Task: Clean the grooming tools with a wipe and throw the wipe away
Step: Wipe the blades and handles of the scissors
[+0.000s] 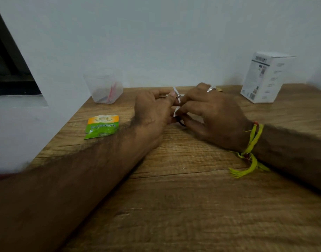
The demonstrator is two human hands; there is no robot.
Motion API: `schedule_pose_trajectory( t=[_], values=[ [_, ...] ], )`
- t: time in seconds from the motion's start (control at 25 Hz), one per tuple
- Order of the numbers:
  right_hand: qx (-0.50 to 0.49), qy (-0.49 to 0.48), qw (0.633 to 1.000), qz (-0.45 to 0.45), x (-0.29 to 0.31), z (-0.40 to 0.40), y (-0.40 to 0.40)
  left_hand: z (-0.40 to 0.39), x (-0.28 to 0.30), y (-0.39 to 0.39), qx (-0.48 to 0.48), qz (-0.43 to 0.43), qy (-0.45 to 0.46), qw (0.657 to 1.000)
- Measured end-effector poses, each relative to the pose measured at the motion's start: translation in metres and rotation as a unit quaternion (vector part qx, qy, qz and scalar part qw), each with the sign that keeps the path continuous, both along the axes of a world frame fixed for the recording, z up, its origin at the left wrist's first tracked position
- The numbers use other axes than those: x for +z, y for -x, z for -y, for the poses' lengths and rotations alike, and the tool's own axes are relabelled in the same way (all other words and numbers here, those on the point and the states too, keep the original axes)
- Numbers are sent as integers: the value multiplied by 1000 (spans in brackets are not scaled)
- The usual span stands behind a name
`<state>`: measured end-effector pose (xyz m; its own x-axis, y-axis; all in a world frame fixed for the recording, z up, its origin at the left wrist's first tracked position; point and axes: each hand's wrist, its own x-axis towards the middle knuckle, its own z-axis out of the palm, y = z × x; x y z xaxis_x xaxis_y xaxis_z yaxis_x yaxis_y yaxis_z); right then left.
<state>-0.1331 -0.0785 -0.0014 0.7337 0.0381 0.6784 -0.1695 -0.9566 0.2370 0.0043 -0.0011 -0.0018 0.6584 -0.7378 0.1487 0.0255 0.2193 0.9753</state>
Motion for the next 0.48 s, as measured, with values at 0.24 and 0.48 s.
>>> schedule_pose_trajectory(
  t=[0.24, 0.48],
  values=[
    [12, 19, 999, -29, 0, 1, 5, -1, 0, 2, -6, 8, -1, 1000],
    [17, 22, 998, -57, 1, -2, 8, -1, 1, 3, -9, 9, -16, 1000]
  ],
)
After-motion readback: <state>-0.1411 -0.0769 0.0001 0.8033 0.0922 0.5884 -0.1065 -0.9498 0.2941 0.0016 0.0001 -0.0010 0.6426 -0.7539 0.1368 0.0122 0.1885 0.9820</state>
